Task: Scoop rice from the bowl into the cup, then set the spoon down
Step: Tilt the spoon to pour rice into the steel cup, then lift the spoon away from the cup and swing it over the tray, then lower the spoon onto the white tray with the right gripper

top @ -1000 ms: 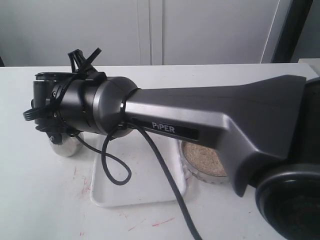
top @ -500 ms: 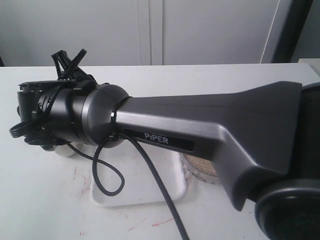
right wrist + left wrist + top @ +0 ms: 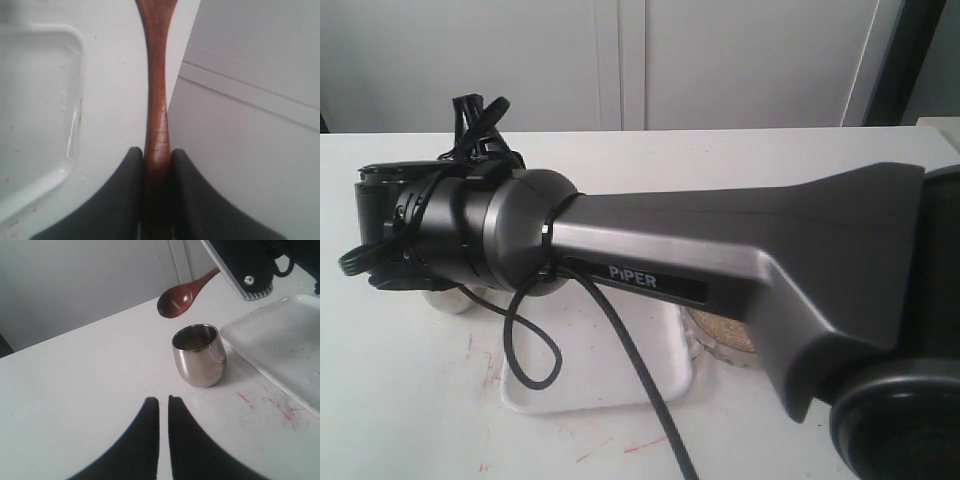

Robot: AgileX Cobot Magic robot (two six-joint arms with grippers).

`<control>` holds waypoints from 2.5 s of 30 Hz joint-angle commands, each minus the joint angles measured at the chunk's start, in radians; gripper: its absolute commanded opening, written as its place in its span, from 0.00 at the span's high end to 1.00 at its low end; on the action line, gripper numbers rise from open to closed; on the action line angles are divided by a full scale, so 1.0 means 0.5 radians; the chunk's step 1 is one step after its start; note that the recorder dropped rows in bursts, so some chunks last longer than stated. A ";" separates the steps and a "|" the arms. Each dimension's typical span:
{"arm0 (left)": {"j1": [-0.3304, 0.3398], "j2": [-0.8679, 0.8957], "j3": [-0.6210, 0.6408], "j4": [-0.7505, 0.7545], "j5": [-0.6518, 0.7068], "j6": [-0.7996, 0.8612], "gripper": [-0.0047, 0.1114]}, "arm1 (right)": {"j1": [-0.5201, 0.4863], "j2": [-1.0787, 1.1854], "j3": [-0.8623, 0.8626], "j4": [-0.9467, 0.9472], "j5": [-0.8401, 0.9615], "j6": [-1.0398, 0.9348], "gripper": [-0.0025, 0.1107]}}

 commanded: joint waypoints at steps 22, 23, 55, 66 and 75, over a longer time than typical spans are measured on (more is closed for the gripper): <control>-0.006 -0.002 -0.006 -0.014 -0.013 -0.003 0.84 | -0.170 -0.618 -0.009 1.339 -0.032 1.451 0.98; -0.006 -0.002 -0.006 -0.014 -0.013 -0.003 0.84 | -0.184 -0.626 -0.009 1.383 -0.005 1.451 0.98; -0.006 -0.002 -0.006 -0.014 -0.013 -0.003 0.84 | -0.367 -1.013 0.867 1.714 -0.164 1.690 0.98; -0.006 -0.002 -0.006 -0.014 -0.013 -0.003 0.84 | -0.445 -1.023 1.236 2.147 -0.790 1.690 0.98; -0.006 -0.002 -0.006 -0.014 -0.013 -0.003 0.84 | -0.445 -1.019 1.418 2.273 -1.079 1.700 0.98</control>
